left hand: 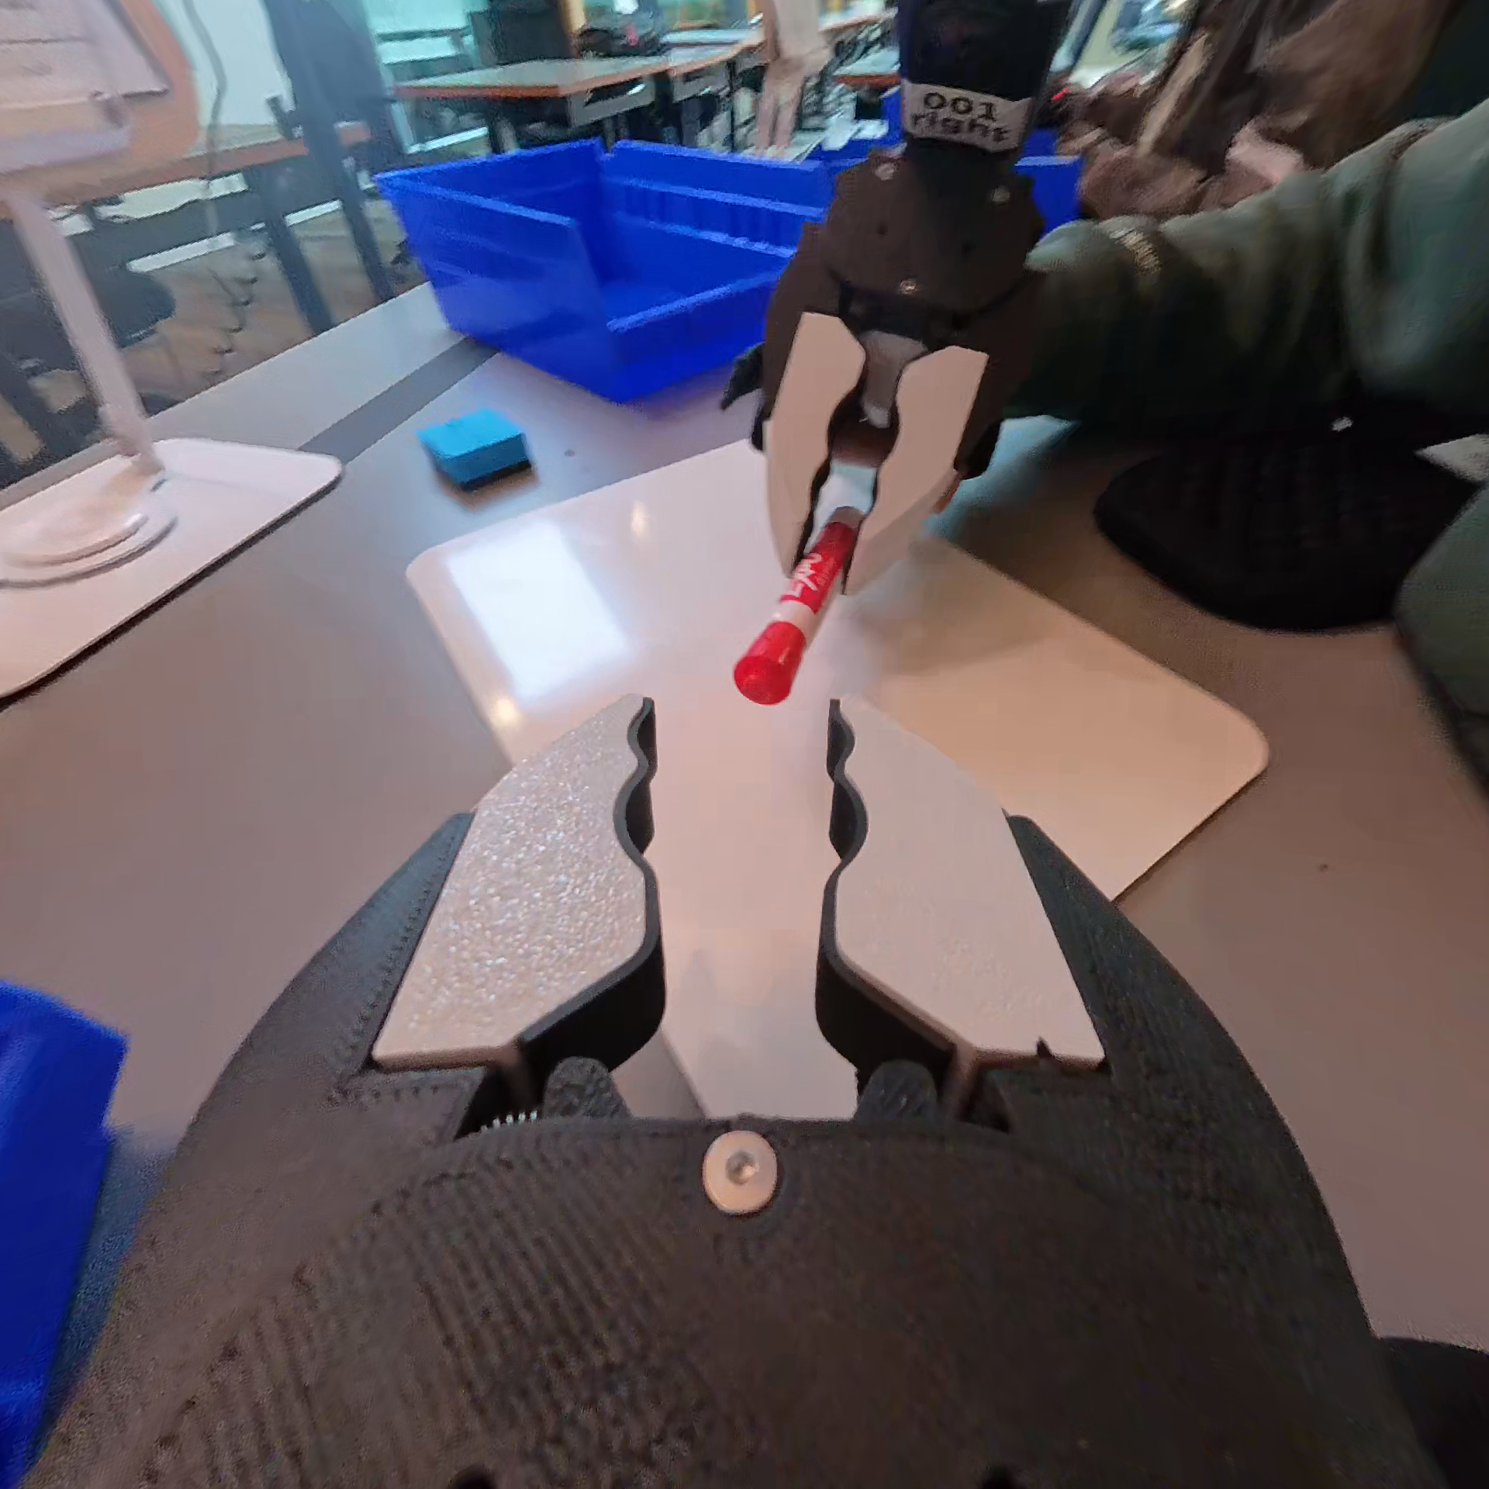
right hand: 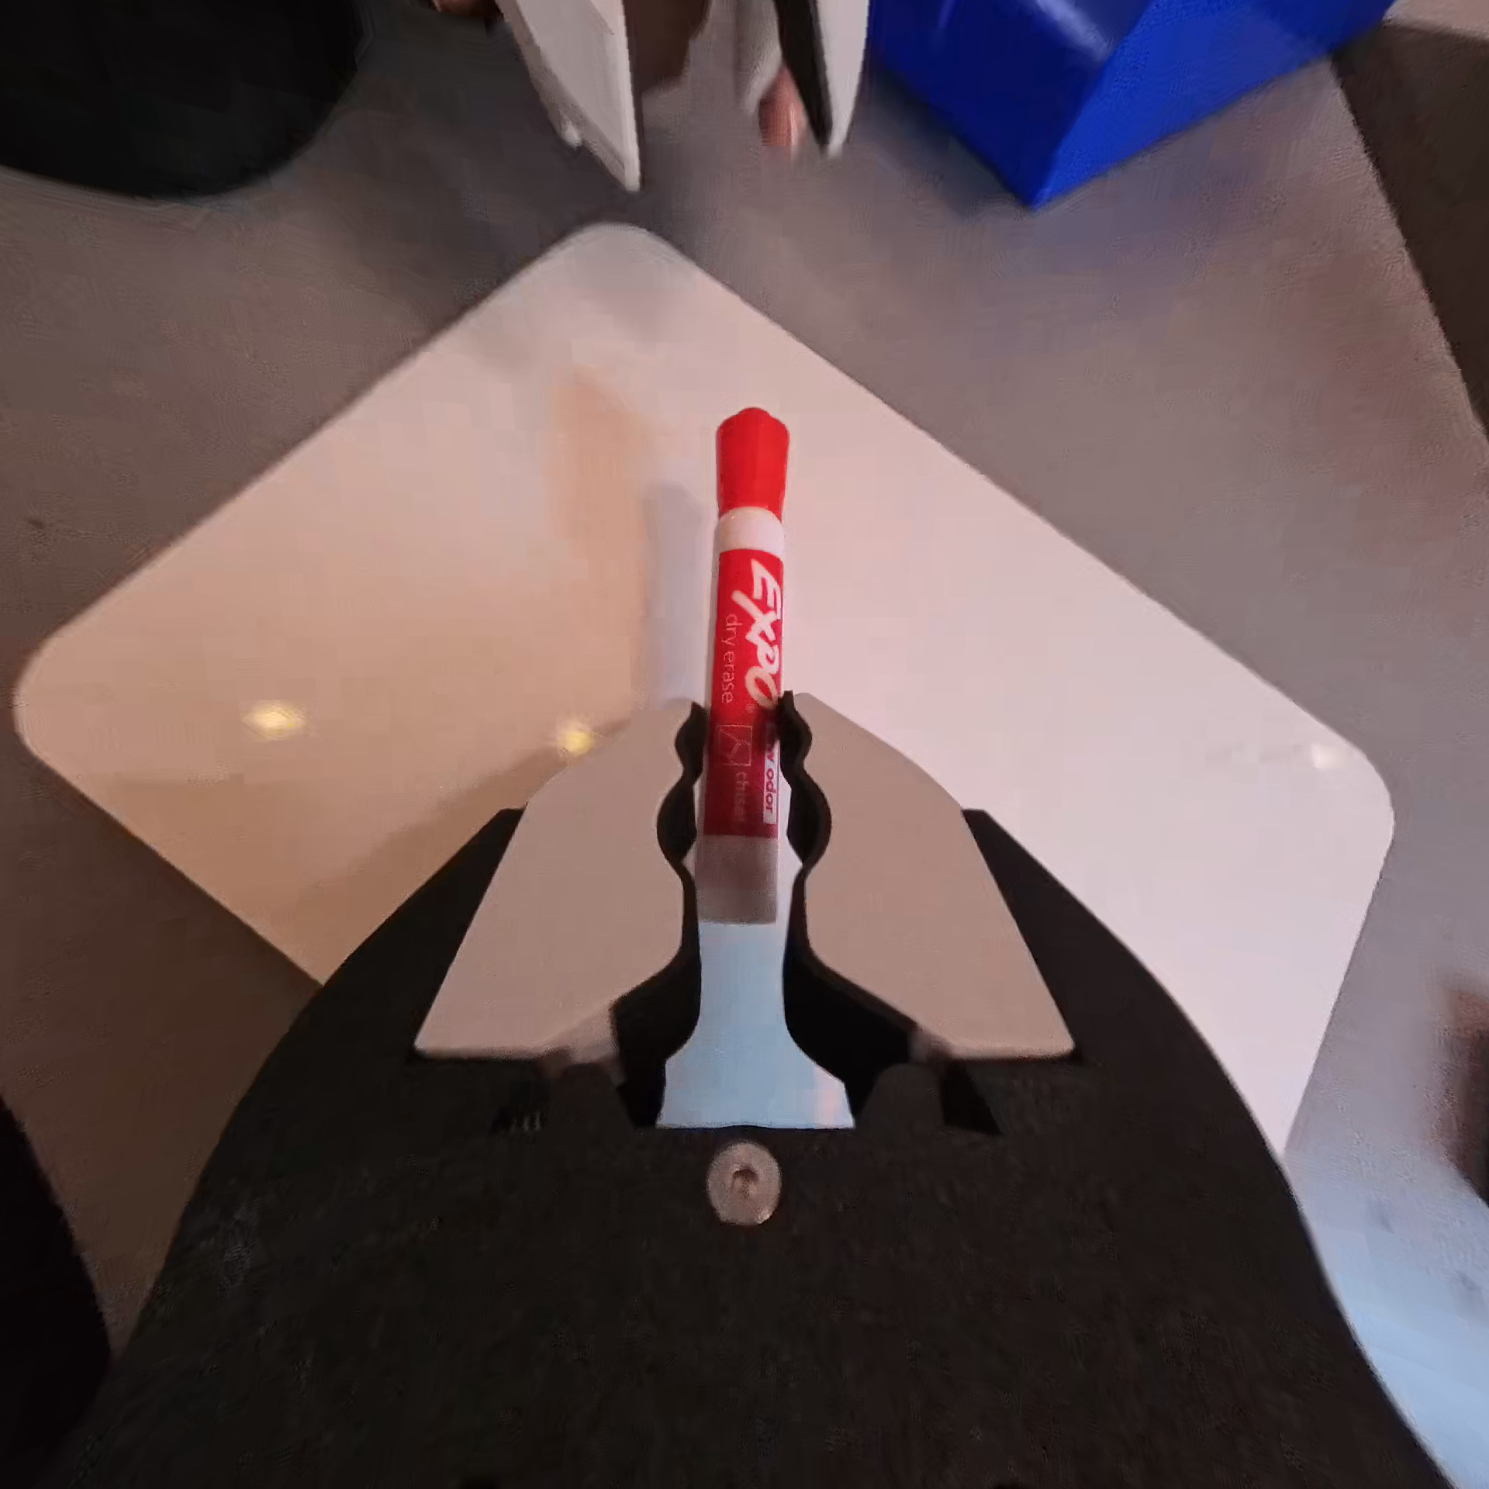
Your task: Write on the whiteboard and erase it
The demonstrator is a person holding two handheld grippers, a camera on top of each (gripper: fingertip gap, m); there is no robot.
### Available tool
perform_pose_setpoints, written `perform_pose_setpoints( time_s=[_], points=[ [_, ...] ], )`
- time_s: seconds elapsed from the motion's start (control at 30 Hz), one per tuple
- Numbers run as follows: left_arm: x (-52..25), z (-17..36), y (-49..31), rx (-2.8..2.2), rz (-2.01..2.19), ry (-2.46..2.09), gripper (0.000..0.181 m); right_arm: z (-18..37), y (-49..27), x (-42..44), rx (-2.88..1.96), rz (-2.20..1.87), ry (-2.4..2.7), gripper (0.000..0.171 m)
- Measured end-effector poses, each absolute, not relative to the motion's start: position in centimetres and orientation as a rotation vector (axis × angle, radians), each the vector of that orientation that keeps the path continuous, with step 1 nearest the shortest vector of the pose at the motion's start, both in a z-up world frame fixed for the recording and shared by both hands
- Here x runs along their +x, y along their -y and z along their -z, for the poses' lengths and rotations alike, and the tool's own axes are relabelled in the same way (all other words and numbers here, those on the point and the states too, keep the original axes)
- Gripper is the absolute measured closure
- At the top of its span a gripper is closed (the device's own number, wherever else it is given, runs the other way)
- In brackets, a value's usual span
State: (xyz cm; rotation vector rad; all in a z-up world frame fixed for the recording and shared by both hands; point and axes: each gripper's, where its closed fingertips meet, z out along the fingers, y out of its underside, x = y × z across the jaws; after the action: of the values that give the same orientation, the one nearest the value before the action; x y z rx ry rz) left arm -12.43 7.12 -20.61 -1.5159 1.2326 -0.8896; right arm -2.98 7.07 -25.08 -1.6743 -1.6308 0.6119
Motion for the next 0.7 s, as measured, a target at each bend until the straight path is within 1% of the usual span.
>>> perform_pose_setpoints(
  time_s=[0.1, 0.17, 0.27, 0.33, 0.47, 0.7],
  points=[
    [-10.4, 19.0, -5.4, -1.425, 0.966, -1.283, 0.135, 21.7, -6.2, -3.7, -1.556, -0.653, 1.599, 0.153],
    [-9.3, 18.4, -4.7, -1.380, 0.926, -1.336, 0.136, 20.6, -5.2, -4.1, -1.510, -0.635, 1.639, 0.153],
    [-8.0, 18.7, -3.9, -1.329, 0.824, -1.461, 0.148, 19.5, -3.7, -4.8, -1.461, -0.684, 1.644, 0.153],
    [-7.5, 18.6, -3.2, -1.290, 0.812, -1.490, 0.162, 19.3, -3.4, -4.9, -1.448, -0.659, 1.656, 0.153],
    [-7.6, 18.1, -3.1, -1.260, 0.798, -1.454, 0.160, 19.5, -3.2, -4.8, -1.452, -0.640, 1.675, 0.153],
    [-8.1, 18.1, -2.9, -1.263, 0.841, -1.427, 0.162, 19.7, -3.2, -5.2, -1.465, -0.678, 1.671, 0.153]
  ],
)
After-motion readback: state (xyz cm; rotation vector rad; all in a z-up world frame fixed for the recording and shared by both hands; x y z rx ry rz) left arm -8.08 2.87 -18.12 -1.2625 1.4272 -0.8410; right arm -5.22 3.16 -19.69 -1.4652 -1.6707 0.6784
